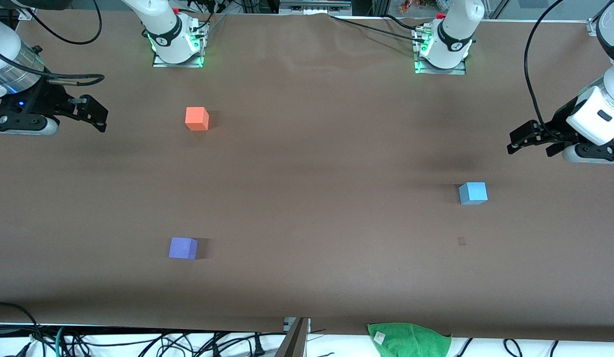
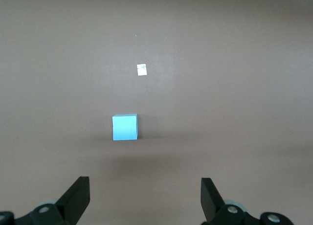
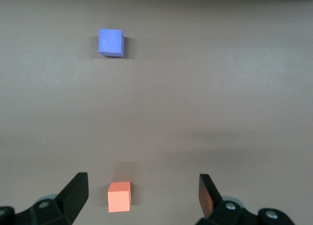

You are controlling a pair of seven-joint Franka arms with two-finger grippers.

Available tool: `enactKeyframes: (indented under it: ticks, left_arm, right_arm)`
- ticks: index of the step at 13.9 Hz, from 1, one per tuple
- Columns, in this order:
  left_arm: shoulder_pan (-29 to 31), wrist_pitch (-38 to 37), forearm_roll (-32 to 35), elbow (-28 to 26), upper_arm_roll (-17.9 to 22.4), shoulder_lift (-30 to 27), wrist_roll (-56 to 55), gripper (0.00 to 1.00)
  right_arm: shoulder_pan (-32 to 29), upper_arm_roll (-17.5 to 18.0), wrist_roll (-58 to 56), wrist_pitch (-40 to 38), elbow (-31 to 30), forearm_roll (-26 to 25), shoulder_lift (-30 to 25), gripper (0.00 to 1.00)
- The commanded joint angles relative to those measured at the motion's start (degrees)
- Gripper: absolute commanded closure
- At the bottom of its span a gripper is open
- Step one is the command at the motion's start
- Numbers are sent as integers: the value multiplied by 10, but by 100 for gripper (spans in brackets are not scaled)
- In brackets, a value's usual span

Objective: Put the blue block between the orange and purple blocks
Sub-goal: 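Move the left gripper toward the light-blue cube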

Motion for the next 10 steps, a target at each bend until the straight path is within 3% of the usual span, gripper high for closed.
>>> enactKeyframes:
  ticks: [1, 5, 10]
  left_arm:
    - [-8, -14, 14, 7, 3, -7, 7, 0]
    - [-8, -12, 14, 19, -14, -1, 44, 0]
    - [-9, -16, 61, 27, -41, 0, 42, 0]
  right_arm:
    - [0, -1, -1, -4, 11, 6, 3, 0]
    - [0, -1, -1, -3, 10, 6, 3, 0]
    - [0, -1, -1, -3, 11, 6, 3, 0]
